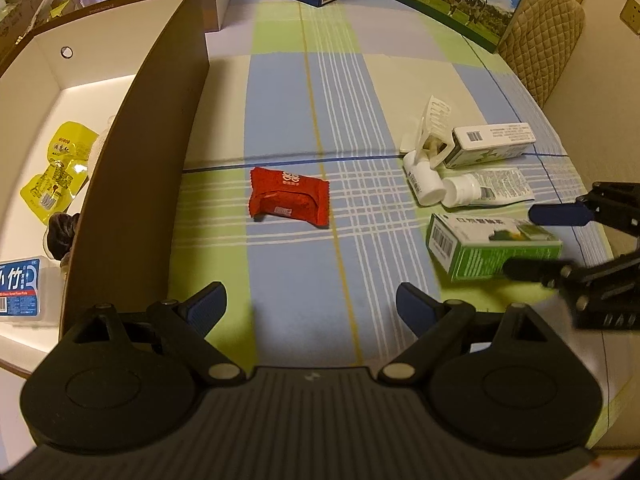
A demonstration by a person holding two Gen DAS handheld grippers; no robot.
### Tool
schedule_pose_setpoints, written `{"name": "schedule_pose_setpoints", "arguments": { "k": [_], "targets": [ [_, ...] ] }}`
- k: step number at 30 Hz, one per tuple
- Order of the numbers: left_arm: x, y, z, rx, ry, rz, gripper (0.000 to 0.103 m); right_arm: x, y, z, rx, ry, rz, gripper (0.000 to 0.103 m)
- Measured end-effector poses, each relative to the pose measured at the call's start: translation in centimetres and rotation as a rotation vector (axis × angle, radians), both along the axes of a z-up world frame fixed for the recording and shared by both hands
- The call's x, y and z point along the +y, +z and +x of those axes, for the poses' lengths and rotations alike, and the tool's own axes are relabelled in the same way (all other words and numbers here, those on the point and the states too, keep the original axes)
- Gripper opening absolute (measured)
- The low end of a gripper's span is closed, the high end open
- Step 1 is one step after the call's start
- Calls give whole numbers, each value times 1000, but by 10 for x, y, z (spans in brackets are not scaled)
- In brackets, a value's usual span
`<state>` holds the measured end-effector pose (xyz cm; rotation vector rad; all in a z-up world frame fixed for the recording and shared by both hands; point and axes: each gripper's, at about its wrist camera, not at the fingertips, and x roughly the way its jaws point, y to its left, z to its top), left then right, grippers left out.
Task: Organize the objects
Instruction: 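Grasp the red candy packet with the left tool while the right tool grasps the green spray carton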
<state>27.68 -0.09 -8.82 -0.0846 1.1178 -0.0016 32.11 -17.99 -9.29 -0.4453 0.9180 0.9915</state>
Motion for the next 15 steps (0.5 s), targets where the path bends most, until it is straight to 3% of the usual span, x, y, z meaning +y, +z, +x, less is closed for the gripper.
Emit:
{"name": "schedule_pose_setpoints", "arguments": {
  "k": [7,11,15],
  "targets": [
    [0,-2,-5,5,-11,-6,89,8,-17,-18,-61,133,-100,58],
    [0,-4,-8,7,-9,-7,89,13,-28,-23,-174,189,-178,58],
    [0,-5,-10,7,-6,-6,89,17,-34,-22,-211,244,-180,58]
  ]
}}
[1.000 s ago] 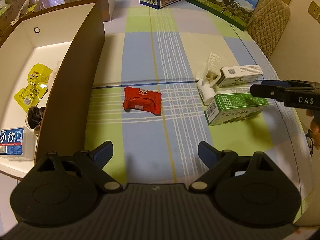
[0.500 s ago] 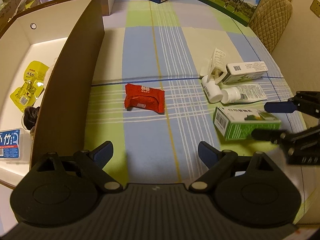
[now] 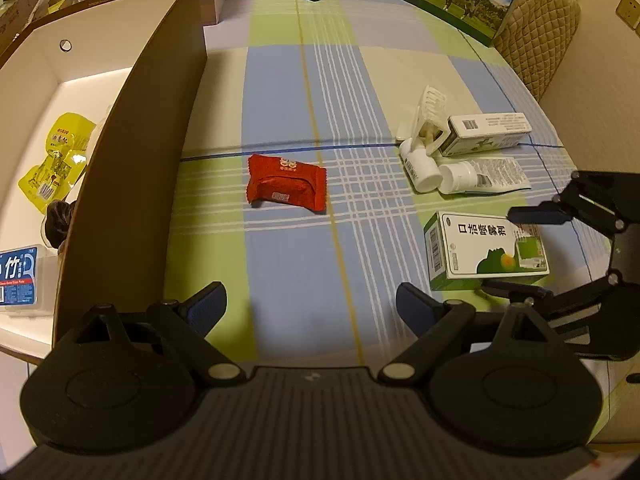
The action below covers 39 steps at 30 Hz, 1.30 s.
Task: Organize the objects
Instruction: 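Grasp the red candy packet with the left tool while the right tool grasps the green spray carton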
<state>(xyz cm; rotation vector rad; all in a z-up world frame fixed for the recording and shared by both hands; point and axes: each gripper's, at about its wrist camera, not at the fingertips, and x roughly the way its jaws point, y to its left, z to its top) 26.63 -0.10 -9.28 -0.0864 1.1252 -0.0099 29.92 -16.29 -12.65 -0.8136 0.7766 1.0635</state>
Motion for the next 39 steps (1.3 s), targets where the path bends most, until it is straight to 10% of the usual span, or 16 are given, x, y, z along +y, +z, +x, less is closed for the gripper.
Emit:
{"name": "schedule_pose_setpoints", "arguments": {
  "k": [23,39],
  "targets": [
    [-7,-6,30,-9,-39,46,89,-52,6,7,264,-432,117,52],
    [-2,-34,104,42,-78,129,54,-121,9,14,251,-748,175,53]
  ]
}}
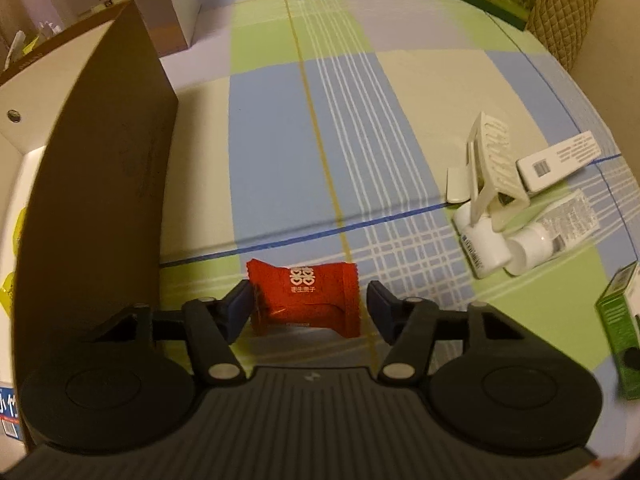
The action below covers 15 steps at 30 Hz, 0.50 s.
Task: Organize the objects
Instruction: 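Grasp the red candy packet with the left tool while the right tool grasps the green spray carton, then carry the red packet and spray carton over the brown box with both tools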
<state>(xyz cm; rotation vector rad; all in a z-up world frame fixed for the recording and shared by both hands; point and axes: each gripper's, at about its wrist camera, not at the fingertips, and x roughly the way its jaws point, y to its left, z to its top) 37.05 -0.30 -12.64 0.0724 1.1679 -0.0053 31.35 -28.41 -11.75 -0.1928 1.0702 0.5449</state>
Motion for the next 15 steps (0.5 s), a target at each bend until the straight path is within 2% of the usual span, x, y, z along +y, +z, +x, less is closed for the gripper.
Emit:
{"name": "schedule_pose_setpoints", "arguments": {
  "k": [4,6,8,15],
  "targets": [
    [-2,-2,-3,-13,-10,13,52,-1,1,-4,-12,-18,-2,52],
    [-4,-1,-6,-31,-15,18,44,1,0,-6,-18,-19,-10,52],
    [-6,0,-11,-36,-21,14,41,3,0,-8,-19,-24,-5,52],
    [-21,4,-44,-21,-28,-35,41,21,-2,-19,-13,12,14,52]
  ]
}}
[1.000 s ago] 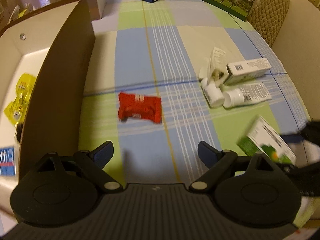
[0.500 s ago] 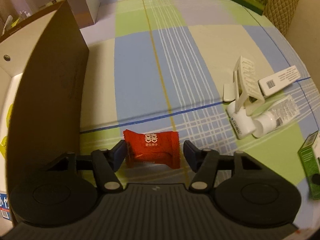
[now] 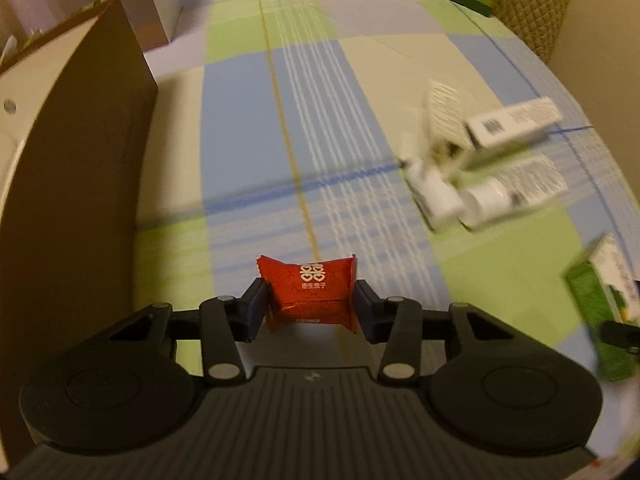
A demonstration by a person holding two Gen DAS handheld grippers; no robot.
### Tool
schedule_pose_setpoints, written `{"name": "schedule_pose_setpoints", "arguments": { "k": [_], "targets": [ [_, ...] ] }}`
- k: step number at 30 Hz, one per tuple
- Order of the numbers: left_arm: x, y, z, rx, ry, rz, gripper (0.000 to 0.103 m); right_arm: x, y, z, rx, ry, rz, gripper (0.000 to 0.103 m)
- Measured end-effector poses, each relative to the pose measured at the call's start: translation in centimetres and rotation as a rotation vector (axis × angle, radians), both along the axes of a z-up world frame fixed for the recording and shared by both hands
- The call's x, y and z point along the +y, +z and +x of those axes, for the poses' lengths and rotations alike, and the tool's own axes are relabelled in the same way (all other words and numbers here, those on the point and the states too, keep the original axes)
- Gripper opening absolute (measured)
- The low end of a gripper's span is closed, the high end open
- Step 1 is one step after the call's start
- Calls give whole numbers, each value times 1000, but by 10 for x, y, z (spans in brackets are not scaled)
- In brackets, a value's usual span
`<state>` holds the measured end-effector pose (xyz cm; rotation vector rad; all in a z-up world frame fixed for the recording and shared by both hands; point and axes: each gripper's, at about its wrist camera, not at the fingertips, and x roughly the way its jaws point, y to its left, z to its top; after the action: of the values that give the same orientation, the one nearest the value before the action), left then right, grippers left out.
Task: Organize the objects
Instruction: 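Carry the red packet and spray carton over the brown box with both tools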
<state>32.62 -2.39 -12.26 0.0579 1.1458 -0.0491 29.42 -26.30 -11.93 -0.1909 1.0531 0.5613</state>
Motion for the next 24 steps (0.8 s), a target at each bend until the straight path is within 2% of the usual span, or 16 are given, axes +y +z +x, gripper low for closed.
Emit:
{"name": "schedule_pose_setpoints", "arguments": {
  "k": [7,11,15,18,22,24],
  "targets": [
    [-10,4,-49,29,11,-79,43,22,-1,-23,20,87,28,52],
    [-3,4,-64,65,54,-142,51,34,-2,-36,26,132,41,53],
    [2,1,-69,68,66,-128,57,42,-4,-43,28,158,36,53],
    [2,-2,-68,65,58,-119,58,45,-6,-44,22,157,27,53],
    [-2,-5,-68,44,35,-82,57,48,-7,-45,23,146,21,53],
    [-5,-4,-69,29,19,-73,41,49,-7,-45,25,138,18,53]
  ]
}}
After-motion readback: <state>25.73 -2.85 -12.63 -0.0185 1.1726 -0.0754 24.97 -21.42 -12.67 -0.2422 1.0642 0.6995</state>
